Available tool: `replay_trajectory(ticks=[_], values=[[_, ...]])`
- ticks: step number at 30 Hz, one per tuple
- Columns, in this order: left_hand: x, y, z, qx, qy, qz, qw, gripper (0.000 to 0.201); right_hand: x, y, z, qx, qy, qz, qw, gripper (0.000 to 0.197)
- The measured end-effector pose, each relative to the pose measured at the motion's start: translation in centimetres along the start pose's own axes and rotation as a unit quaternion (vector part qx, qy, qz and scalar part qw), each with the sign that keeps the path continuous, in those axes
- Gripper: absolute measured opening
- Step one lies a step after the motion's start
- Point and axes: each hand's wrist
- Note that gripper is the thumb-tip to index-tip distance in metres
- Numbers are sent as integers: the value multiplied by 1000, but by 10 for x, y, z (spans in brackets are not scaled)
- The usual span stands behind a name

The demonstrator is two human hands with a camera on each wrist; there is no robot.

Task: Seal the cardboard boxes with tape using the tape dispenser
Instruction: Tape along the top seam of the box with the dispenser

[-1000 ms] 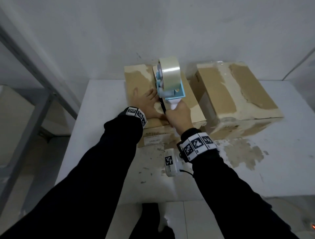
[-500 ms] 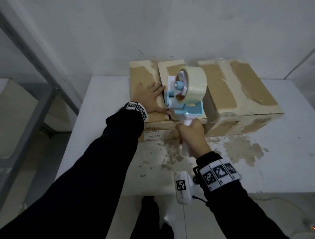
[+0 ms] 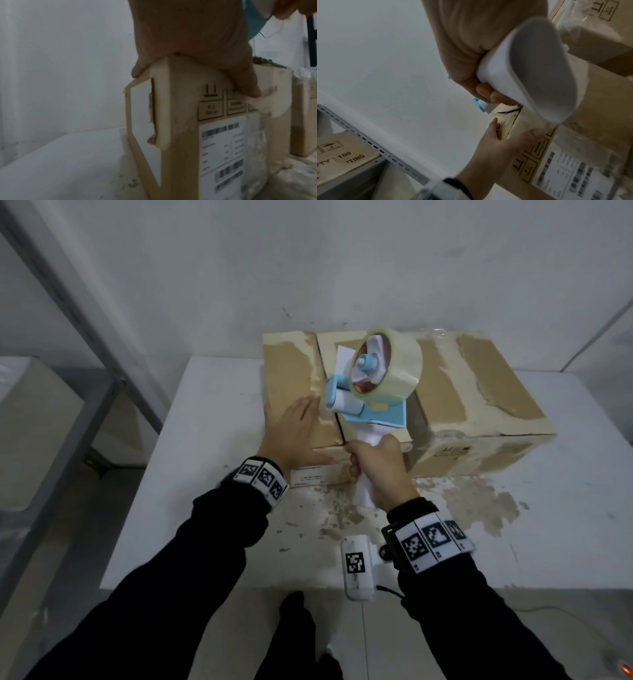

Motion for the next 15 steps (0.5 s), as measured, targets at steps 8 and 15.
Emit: replay_trajectory(ticks=[8, 15], values=[[-32, -2, 16, -23, -12, 34, 999, 125, -8, 3, 4, -11, 92, 28, 995, 22], [-23, -12, 2, -17, -17, 49, 998, 138, 0, -8, 22, -23, 69, 13, 997, 25]])
Point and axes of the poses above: each hand's wrist, its own y-axis away from the middle knuckle, its own z-axis out of the back of the hand, x = y × z, and after that the axes turned 2 degrees about z, right-handed
